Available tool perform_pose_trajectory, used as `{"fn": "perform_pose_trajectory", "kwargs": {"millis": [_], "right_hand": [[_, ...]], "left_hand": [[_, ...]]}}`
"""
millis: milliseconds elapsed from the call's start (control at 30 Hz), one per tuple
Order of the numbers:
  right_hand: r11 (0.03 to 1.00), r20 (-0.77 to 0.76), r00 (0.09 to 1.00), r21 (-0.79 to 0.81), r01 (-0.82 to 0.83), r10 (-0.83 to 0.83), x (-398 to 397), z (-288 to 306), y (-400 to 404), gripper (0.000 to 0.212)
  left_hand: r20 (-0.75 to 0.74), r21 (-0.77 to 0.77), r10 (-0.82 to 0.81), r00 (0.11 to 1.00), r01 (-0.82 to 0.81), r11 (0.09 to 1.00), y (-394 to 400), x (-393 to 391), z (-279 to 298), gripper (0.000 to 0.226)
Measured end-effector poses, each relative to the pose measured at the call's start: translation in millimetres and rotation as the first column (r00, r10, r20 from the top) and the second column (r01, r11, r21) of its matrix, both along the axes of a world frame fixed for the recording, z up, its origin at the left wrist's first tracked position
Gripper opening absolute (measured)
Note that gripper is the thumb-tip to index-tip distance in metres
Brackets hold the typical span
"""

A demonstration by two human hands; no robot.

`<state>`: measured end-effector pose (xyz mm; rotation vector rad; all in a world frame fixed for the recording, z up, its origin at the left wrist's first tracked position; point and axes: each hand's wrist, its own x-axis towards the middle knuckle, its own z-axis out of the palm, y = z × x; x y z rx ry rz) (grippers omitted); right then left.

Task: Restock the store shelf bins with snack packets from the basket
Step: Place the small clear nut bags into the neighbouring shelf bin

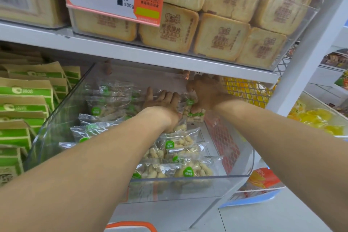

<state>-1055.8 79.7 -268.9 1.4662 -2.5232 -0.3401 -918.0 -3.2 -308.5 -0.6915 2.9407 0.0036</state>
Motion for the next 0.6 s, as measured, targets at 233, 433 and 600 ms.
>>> {"fn": "perform_pose_trajectory", "kwargs": {"millis": [233,433,600], "right_hand": [[0.991,-0.057,0.997,0.117,0.058,-0.051,4.5,-3.8,-0.8,0.083],[0.992,0.016,0.995,0.078,0.1,-0.102,8.8,-1.8,4.8,0.093],[0.995,0.293,0.953,-0.042,0.095,-0.079,19.6,12.7,39.5,0.079]], "left_hand": [[-0.001,-0.003,0.015,1.0,-0.015,1.0,0.3,-4.3,-4.5,0.065],[0.001,-0.006,0.004,1.0,-0.004,1.0,3.3,-2.8,-0.9,0.065],[0.027,0.081,0.014,1.0,-0.016,0.997,7.8,0.8,14.1,0.068]]}}
